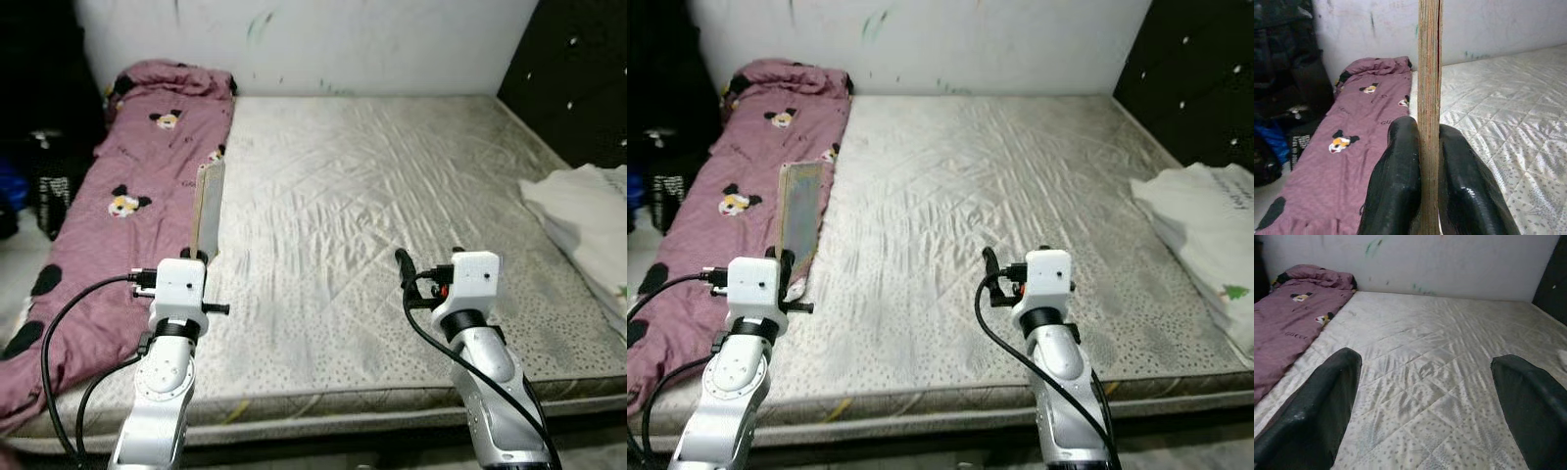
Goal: Clean up the room
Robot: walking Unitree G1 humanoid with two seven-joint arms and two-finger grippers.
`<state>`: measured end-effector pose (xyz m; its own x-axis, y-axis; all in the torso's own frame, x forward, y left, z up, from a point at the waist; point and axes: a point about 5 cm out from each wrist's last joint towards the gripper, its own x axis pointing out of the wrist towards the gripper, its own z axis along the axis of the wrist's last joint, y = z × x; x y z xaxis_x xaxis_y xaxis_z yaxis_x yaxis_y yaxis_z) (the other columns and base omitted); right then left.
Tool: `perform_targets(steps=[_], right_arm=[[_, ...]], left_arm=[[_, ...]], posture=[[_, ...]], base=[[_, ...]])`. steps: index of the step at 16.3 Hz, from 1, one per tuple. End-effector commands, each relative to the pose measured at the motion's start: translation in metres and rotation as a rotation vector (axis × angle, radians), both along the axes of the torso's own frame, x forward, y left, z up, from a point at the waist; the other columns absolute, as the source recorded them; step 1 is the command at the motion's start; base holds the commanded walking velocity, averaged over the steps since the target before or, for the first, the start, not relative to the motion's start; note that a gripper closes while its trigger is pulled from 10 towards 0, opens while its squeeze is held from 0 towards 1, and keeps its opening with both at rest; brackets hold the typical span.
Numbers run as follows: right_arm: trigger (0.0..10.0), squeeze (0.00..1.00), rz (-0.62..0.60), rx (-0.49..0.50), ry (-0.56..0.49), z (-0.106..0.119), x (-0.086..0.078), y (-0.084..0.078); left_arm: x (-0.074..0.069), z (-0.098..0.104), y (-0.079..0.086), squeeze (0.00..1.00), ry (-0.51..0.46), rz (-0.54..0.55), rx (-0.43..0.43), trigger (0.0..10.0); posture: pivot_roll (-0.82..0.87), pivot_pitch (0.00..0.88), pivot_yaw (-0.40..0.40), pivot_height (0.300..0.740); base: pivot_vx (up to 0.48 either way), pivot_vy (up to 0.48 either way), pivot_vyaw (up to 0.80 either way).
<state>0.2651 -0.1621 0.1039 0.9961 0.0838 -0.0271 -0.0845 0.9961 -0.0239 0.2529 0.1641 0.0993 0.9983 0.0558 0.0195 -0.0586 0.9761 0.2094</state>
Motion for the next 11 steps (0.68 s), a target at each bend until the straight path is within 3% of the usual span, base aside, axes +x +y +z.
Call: perform_targets(steps=[1, 11], right_arm=[[10.0, 0.00, 0.020, -0.010, -0.015, 0.0025, 0.0008, 0.0044], [10.0, 0.00, 0.007, -0.003, -0.006, 0.0023, 0.0045, 0.0018]], left_arm=[[0.0019, 0.0102, 0.0049, 0.00, -0.050, 0.013, 0.020, 10.0], [0.0053, 0.0108, 0.0036, 0.00, -0.054, 0.017, 0.010, 10.0]], posture=[[0.02, 0.000, -0.024, 0.740], [0.01, 0.000, -0.031, 0.740]], base=[[0.000, -0.307, 0.00], [0.000, -0.297, 0.05]])
